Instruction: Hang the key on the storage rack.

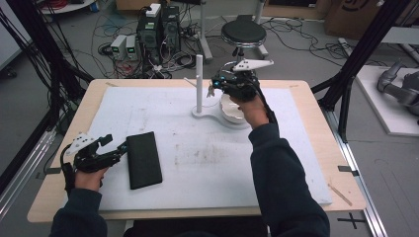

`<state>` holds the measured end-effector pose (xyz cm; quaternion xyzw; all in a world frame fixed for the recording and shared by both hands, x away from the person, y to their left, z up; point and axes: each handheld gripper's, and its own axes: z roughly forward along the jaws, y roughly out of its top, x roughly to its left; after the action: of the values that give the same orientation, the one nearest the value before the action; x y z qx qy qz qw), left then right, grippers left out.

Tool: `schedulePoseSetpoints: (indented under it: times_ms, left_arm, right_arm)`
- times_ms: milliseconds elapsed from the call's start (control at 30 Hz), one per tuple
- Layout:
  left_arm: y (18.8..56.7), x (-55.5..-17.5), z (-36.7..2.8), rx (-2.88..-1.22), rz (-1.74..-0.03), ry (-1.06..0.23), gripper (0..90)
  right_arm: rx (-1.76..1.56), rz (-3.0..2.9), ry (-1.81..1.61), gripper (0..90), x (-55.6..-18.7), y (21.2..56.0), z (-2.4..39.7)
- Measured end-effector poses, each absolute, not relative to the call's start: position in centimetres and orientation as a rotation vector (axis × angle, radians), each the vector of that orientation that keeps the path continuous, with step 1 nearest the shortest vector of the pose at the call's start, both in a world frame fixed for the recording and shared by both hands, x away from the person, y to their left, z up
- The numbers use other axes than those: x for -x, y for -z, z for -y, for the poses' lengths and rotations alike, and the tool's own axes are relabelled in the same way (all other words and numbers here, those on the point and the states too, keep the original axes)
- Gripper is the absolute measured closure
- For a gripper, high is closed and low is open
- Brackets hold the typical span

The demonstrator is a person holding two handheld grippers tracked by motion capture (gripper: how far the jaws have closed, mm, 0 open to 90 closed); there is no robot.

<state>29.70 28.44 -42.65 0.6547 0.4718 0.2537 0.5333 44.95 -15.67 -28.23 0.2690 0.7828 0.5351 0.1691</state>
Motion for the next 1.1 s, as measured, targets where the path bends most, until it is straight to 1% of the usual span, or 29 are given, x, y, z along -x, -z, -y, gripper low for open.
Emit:
schedulePoseSetpoints:
  times_ms: [133,400,767,800,833,867,933,967,1000,1033,1100]
  left_arm:
    - [42.7,-29.7,-28.5,-1.563,-1.124,-0.606,25.5]
    - [42.7,-29.7,-28.5,-1.56,-1.124,-0.603,25.5]
    - [42.7,-29.6,-28.8,-1.556,-1.126,-0.605,25.7]
    - [42.7,-29.5,-28.8,-1.554,-1.128,-0.605,25.7]
    - [42.7,-29.5,-28.8,-1.555,-1.128,-0.605,25.7]
    - [42.7,-29.5,-28.8,-1.555,-1.128,-0.605,25.7]
    - [42.7,-29.5,-28.8,-1.559,-1.126,-0.604,25.7]
    - [42.7,-29.5,-28.8,-1.559,-1.126,-0.604,25.7]
    - [42.7,-29.5,-28.8,-1.559,-1.124,-0.601,25.7]
    - [42.7,-29.4,-28.8,-1.561,-1.123,-0.599,25.8]
    - [42.8,-29.4,-28.7,-1.563,-1.12,-0.598,25.9]
  right_arm:
    - [-0.749,-2.248,-1.513,89.8,-46.1,27.7,14.1]
    - [-0.743,-2.277,-1.494,89.7,-47.2,27.6,12.3]
    - [-0.816,-2.273,-1.433,89.6,-48.2,28.1,11.5]
    - [-0.85,-2.255,-1.438,88.3,-48.3,28.2,11.6]
    - [-0.868,-2.237,-1.462,83.4,-48.3,28.1,11.7]
    - [-0.876,-2.223,-1.478,76.1,-48.2,27.9,11.9]
    - [-0.891,-2.193,-1.481,69.8,-48.1,27.6,12.5]
    - [-0.891,-2.193,-1.481,69.8,-48.1,27.6,12.5]
    - [-0.892,-2.188,-1.459,66.8,-48.0,27.4,12.8]
    - [-0.894,-2.177,-1.409,60.5,-47.8,27.1,13.4]
    - [-0.895,-2.146,-1.38,54.0,-47.4,26.9,14.2]
